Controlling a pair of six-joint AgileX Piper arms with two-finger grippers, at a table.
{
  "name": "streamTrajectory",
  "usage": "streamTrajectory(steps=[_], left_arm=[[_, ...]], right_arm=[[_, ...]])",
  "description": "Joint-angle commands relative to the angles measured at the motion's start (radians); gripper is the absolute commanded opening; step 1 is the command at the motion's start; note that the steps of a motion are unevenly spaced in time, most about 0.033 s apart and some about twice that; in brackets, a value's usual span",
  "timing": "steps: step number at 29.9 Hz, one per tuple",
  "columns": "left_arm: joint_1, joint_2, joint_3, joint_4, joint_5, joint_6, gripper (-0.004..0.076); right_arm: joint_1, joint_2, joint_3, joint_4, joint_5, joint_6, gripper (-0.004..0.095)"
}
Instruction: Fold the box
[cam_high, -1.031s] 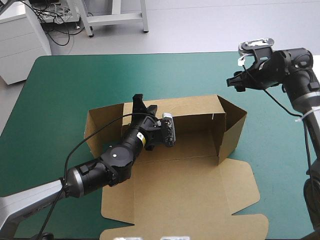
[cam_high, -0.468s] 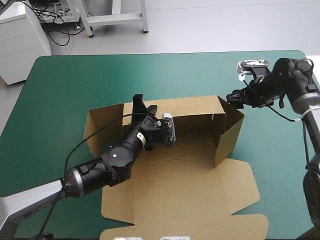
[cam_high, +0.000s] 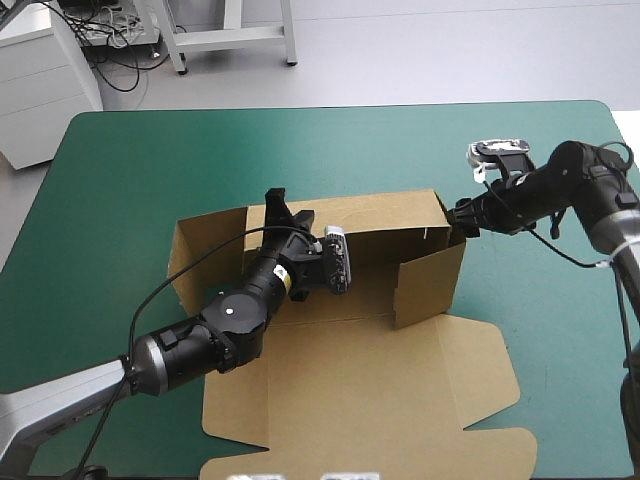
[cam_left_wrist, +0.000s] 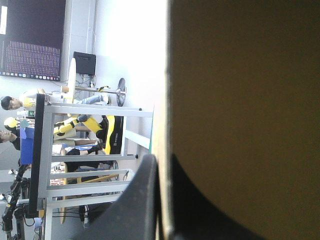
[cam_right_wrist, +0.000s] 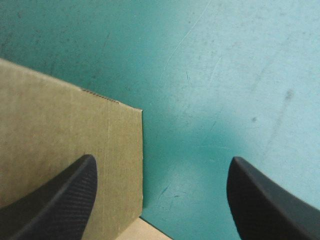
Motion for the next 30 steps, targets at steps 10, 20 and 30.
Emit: streamTrajectory(steps=[10,20,30], left_arm=[[-0.006,-0.031,-0.022,0.02,0.014,-0.026,-0.0032],[-0.006,-0.031,-0.022,0.02,0.015,-0.026,-0.0032],[-0.006,-0.031,-0.022,0.02,0.015,-0.026,-0.0032]], right_arm=[[-0.011,-0.257,0.191,0.067,-0.16,-0.164,0.0673],[-0.011,-0.293,0.247,0.267,-0.143,-0.3,0.0672],[-0.011,-0.328,0.279,0.327,-0.062,-0.365,0.0673]])
